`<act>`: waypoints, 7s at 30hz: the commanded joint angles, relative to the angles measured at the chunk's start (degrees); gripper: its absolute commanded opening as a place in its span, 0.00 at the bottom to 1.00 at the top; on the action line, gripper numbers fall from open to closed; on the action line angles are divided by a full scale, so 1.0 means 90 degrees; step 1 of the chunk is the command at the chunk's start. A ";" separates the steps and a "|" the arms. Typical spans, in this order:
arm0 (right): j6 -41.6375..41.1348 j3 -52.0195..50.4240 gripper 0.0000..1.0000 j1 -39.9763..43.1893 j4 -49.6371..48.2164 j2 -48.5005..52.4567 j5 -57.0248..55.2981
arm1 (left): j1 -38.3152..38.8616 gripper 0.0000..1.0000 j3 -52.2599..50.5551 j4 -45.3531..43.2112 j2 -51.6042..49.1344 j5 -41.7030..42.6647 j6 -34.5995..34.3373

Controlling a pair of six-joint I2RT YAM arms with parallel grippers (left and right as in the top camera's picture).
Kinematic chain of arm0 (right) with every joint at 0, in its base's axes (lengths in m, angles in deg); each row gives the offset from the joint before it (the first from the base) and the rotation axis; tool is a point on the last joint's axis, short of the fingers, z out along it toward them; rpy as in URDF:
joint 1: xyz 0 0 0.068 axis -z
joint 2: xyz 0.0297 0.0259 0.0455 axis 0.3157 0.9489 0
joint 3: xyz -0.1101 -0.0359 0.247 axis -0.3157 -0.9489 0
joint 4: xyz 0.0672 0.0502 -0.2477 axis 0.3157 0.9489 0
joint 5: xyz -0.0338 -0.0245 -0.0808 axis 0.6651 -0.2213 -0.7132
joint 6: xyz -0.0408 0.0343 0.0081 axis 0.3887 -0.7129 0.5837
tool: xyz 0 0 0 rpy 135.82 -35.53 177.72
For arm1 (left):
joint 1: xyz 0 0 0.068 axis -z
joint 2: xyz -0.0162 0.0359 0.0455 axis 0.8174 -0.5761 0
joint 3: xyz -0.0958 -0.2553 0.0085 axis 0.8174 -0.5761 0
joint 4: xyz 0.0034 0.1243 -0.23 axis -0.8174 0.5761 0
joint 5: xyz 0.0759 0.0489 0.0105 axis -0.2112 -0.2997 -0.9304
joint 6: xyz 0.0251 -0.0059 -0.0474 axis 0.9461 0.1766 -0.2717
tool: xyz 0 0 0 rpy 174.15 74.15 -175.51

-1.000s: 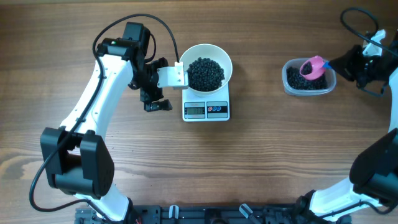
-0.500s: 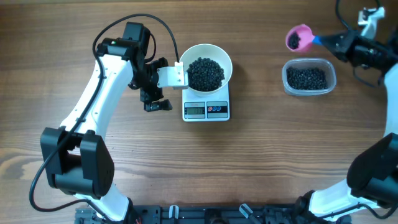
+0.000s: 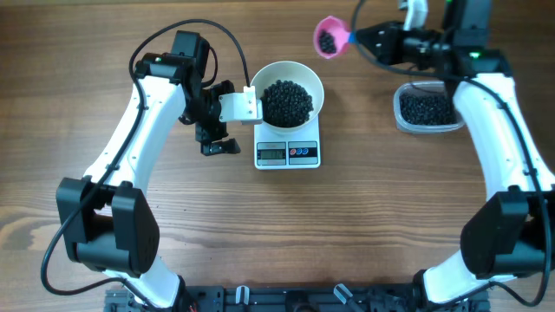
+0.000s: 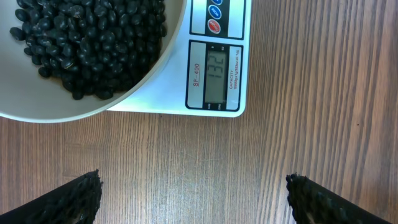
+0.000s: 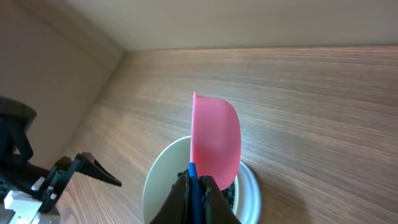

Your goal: Scoop item into bowl and weigh 150g on scale

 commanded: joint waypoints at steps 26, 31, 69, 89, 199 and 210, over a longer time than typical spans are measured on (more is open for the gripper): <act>0.4464 0.0151 0.04 -0.1183 0.0022 0.0114 -0.0610 | -0.0036 1.00 -0.0053 0.0002 -0.0015 0.0170 0.0124; 0.5275 0.0151 0.04 -0.1358 0.0270 0.0112 -0.1214 | -0.0036 1.00 -0.0053 0.0005 -0.0015 0.0170 0.0124; 0.3832 0.0151 0.04 -0.1494 0.0216 0.0112 -0.1557 | -0.0036 1.00 -0.0053 0.0002 -0.0012 0.0170 0.0124; 0.2278 0.0151 0.04 -0.1353 0.0415 0.0112 -0.2518 | -0.0036 1.00 -0.0053 0.0002 -0.0015 0.0170 0.0124; -0.1734 -0.0231 0.04 0.2210 0.2429 0.0622 -0.2212 | -0.0022 1.00 -0.0053 0.0002 -0.0015 0.0170 0.0124; -0.0848 -0.0231 0.04 0.2708 0.2475 0.0622 -0.1013 | -0.0022 1.00 -0.0053 0.0002 -0.0015 0.0170 0.0124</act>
